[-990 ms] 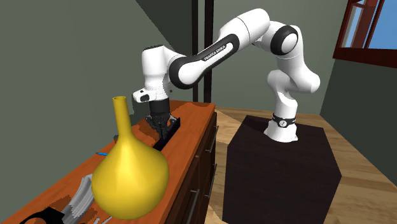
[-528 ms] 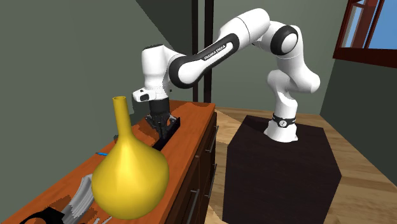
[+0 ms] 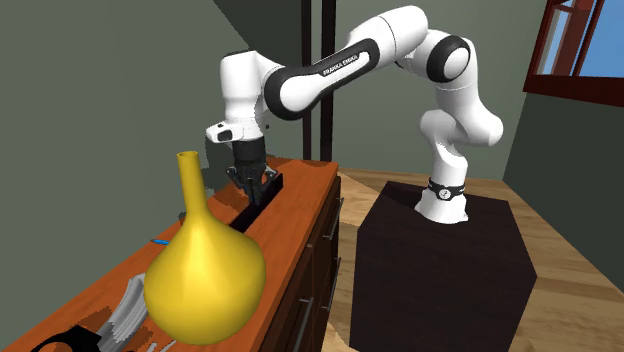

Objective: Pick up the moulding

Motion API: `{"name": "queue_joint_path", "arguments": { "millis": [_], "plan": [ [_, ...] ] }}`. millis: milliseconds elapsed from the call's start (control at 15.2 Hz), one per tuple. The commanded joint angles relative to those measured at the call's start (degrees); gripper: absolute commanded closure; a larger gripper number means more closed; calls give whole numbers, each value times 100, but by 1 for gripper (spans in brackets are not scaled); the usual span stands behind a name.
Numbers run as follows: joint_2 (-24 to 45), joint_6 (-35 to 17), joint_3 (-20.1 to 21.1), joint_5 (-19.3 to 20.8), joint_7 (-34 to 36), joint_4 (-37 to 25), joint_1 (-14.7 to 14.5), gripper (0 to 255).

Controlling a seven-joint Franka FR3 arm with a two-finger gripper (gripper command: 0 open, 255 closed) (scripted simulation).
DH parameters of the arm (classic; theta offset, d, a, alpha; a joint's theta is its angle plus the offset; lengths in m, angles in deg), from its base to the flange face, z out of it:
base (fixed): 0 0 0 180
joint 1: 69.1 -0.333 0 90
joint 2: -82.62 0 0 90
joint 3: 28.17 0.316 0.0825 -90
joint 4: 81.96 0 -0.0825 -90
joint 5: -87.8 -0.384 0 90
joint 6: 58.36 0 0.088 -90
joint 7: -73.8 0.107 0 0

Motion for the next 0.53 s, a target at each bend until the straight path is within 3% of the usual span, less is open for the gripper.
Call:
{"name": "queue_joint_path", "arguments": {
  "millis": [0,462],
  "plan": [
    [-52,129,-17,26,14,-81,-1,255],
    [-154,466,-51,82,49,-327,8,255]
  ]
}}
